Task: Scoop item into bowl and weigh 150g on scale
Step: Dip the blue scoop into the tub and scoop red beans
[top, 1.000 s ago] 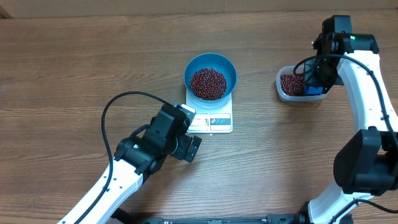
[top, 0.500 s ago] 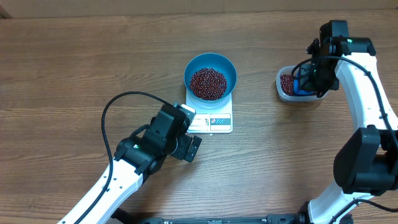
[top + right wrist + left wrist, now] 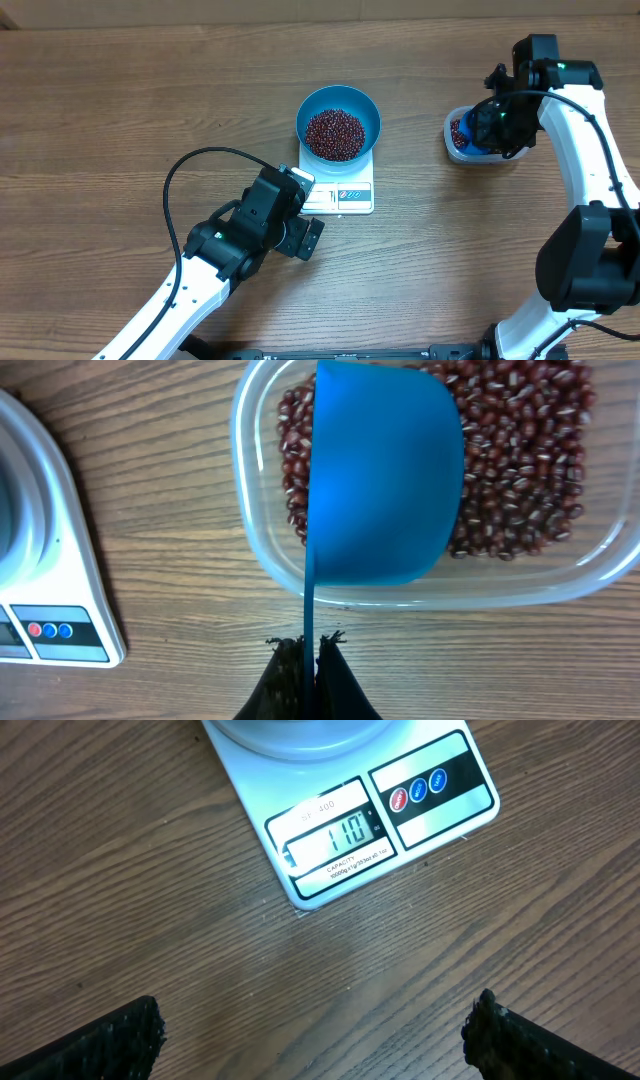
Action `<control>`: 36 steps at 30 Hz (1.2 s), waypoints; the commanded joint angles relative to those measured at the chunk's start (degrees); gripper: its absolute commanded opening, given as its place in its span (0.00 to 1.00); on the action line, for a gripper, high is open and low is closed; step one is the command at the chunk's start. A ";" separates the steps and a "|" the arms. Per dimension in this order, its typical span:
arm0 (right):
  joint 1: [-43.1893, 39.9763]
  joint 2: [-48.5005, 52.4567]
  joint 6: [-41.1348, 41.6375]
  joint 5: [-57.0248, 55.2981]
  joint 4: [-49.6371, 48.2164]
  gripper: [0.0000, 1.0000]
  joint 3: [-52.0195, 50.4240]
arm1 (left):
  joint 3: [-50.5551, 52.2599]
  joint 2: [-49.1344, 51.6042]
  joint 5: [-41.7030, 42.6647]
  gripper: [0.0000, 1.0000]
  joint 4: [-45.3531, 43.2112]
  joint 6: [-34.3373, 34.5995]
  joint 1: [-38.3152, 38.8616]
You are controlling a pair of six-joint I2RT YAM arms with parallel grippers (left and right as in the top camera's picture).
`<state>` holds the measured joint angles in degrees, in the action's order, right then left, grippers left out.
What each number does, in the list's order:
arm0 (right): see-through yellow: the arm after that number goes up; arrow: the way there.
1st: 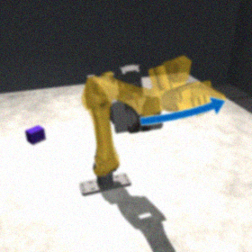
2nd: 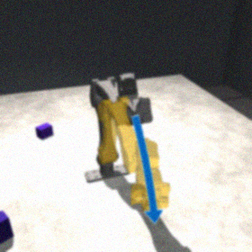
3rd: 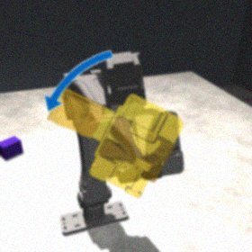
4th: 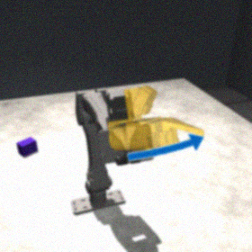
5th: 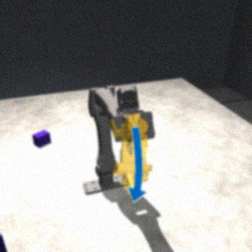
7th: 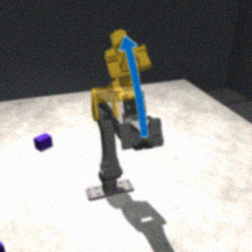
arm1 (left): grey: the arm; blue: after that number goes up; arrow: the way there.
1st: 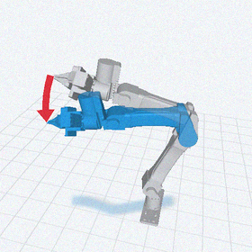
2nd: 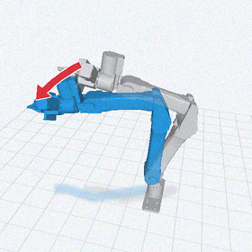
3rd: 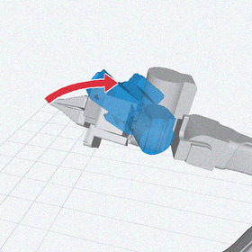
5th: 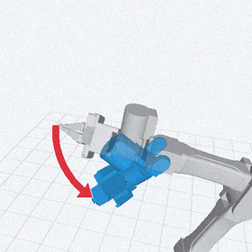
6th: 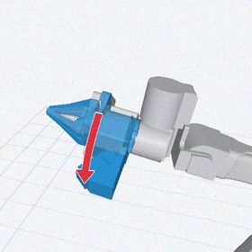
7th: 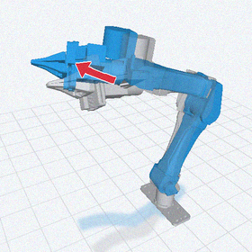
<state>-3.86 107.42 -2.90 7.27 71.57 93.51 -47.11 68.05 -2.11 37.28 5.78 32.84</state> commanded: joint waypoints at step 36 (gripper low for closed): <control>-20.28 1.27 -7.91 34.07 2.01 0.04 -0.50 | -1.27 0.09 0.46 0.99 -0.02 -0.66 -0.35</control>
<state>-22.09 108.29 -9.65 37.43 73.23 93.30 -47.11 68.05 -2.11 37.28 5.76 32.84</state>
